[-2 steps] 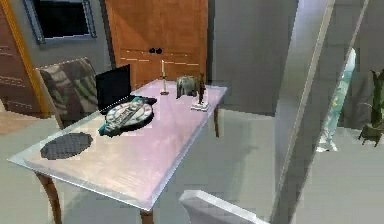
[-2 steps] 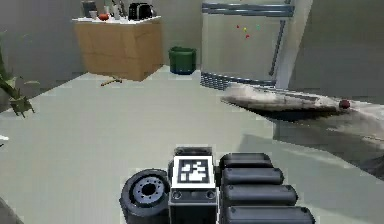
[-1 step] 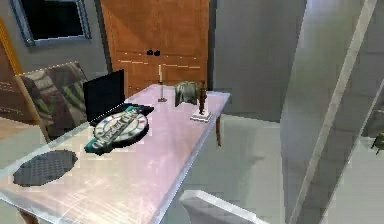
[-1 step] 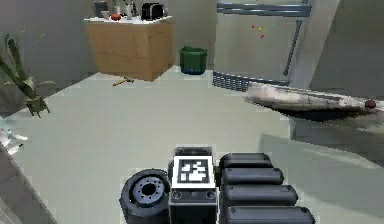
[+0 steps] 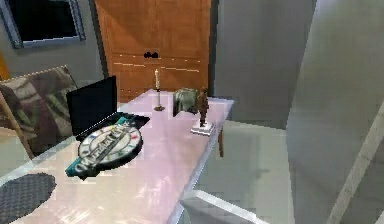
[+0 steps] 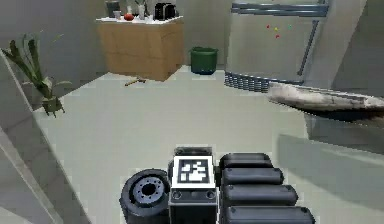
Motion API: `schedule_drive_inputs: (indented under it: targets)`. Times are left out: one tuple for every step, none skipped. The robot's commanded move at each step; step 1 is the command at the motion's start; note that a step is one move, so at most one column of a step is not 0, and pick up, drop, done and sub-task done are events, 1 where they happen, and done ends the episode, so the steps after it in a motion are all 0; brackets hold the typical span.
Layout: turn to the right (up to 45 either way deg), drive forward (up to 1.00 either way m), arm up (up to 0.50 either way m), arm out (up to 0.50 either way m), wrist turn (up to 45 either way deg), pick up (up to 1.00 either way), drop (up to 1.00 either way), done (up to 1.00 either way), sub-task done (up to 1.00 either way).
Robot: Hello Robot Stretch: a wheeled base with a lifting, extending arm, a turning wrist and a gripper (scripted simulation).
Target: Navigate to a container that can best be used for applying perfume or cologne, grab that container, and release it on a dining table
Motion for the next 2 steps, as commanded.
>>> schedule_drive_inputs:
  targets:
    - [21.0,0.0,0.0,0.0,0.0,0.0,0.0,0.0,0.0]
    - [0.0,1.0,0.0,0.0,0.0,0.0,0.0,0.0,0.0]
